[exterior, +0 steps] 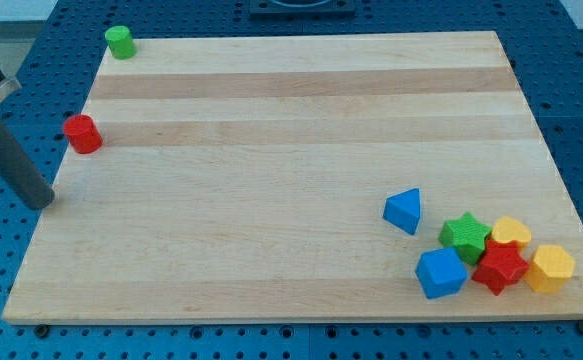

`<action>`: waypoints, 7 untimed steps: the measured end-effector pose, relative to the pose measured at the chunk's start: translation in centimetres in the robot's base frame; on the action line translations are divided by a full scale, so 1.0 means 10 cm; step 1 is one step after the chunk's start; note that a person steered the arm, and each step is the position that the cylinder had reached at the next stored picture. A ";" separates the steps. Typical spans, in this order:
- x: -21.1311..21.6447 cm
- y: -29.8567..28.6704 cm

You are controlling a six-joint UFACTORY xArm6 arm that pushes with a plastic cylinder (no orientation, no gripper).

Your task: Move the red circle to the right of the board

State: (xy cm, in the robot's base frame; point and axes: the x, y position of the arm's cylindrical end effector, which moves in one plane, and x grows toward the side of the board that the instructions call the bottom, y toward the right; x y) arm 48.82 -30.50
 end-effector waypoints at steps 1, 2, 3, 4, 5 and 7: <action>-0.13 0.00; -0.54 0.00; -0.84 0.00; -1.04 0.01; -1.27 0.00; -1.55 0.01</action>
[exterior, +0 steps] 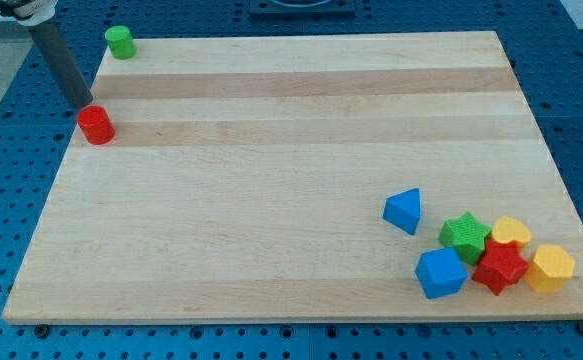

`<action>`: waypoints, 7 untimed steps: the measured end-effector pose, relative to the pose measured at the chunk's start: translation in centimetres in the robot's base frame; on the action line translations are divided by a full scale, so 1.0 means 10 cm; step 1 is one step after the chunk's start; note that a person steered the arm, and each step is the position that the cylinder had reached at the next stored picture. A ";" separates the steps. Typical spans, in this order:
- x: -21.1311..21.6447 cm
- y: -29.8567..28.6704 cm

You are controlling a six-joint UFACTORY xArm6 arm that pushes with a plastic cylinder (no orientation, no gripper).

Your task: Move the red circle to the right of the board

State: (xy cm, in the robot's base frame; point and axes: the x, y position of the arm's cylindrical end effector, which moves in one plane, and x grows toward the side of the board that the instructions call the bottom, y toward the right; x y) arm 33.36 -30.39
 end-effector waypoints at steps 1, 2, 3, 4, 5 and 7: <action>0.42 0.01; 0.57 0.00; 0.75 0.01; 0.79 0.09; 0.70 0.09; 0.29 0.09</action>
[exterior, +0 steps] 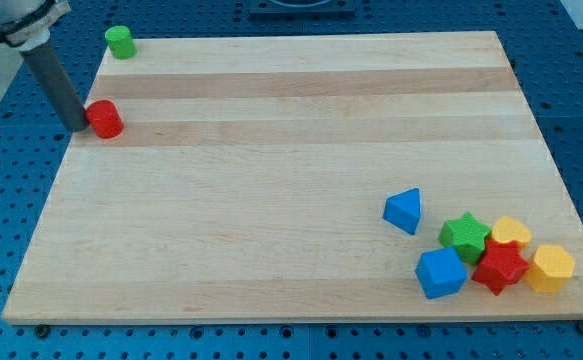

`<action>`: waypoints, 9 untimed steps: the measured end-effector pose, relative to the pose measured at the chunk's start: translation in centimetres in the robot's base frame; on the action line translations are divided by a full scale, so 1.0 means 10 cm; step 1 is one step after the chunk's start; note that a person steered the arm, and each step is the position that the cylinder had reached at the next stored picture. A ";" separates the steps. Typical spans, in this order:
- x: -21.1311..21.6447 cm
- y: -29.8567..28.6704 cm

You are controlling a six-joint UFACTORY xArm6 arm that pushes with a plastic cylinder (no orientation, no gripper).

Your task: Move the red circle to the right of the board

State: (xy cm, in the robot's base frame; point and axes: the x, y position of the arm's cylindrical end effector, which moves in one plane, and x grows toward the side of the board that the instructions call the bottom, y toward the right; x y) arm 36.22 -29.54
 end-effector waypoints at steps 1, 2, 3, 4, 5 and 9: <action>-0.05 0.06; 0.12 0.37; 0.48 0.72; 0.79 1.02; 0.95 1.23; 0.33 0.83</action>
